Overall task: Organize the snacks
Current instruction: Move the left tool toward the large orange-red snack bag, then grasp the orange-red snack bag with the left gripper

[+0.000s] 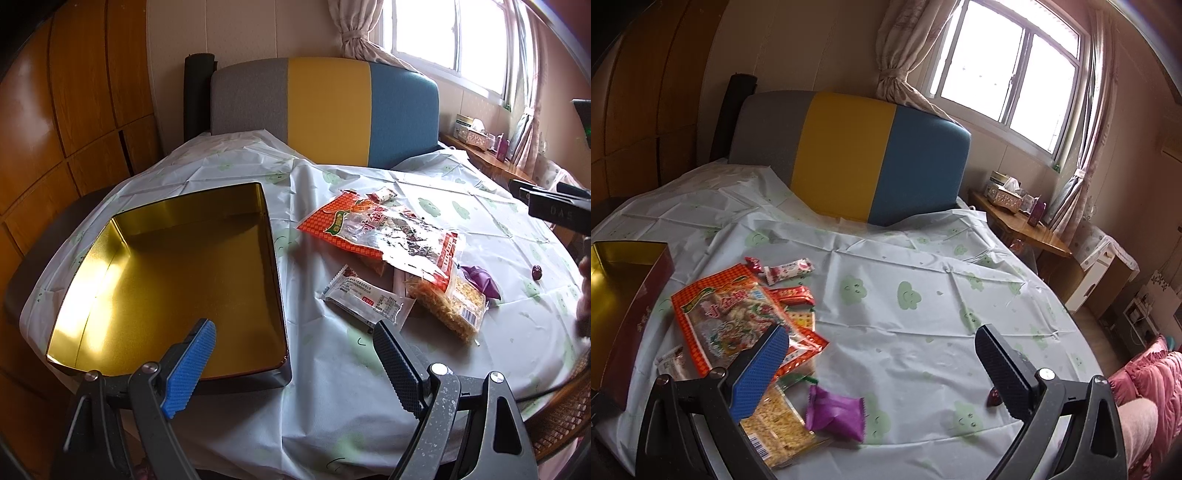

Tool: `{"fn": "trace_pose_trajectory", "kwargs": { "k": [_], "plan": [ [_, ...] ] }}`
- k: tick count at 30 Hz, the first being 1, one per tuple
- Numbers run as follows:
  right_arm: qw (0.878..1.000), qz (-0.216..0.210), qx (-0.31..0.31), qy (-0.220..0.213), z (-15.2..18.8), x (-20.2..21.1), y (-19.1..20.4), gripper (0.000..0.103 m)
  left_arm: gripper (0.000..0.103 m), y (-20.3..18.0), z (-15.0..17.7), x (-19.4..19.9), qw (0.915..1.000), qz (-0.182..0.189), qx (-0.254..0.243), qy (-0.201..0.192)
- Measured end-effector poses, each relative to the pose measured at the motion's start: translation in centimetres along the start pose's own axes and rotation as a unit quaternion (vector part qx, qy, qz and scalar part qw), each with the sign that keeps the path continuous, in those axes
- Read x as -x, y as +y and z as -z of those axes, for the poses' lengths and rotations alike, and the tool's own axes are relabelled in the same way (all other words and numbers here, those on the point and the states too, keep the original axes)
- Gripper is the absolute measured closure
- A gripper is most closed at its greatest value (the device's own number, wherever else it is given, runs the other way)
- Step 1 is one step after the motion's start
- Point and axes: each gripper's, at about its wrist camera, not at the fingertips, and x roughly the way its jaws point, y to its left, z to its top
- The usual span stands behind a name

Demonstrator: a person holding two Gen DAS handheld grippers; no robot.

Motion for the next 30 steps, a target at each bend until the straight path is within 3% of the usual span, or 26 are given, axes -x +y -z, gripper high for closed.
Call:
{"fn": "trace_pose_trajectory", "kwargs": {
  "k": [9,15,21,25,27,28,29,30],
  "plan": [
    [1.000,-0.007,0.022,0.005,-0.6,-2.0,-1.9,0.000,0.015,-0.1,0.0,0.0,1.0000,0.001,-0.003,0.002],
    [0.999,-0.023,0.025,0.031,0.0,-4.6,-2.9,0.000,0.015,-0.6,-0.4,0.0,0.9999,0.005,-0.011,0.003],
    [0.997,-0.041,-0.004,0.064,0.6,-7.0,-3.9,0.003,0.017,-0.7,-2.0,-0.5,0.9992,0.037,-0.008,0.016],
    [0.994,-0.057,-0.046,0.084,0.7,-8.1,-5.1,0.004,0.026,-0.7,-3.7,-1.4,0.9958,0.079,0.019,0.041],
    [0.993,-0.060,-0.061,0.087,0.7,-8.2,-5.6,0.004,0.041,-0.8,-4.7,-2.3,0.9917,0.107,0.036,0.061],
    [0.992,-0.060,-0.065,0.086,0.7,-8.2,-5.7,0.004,0.056,-0.9,-5.1,-2.8,0.9880,0.127,0.047,0.074],
    [0.992,-0.063,-0.069,0.086,0.7,-8.2,-5.8,0.004,0.064,-1.2,-5.5,-3.6,0.9837,0.147,0.056,0.088],
    [0.992,-0.065,-0.072,0.085,0.7,-8.1,-5.9,0.004,0.066,-1.4,-5.6,-4.1,0.9813,0.155,0.061,0.096]
  ]
}}
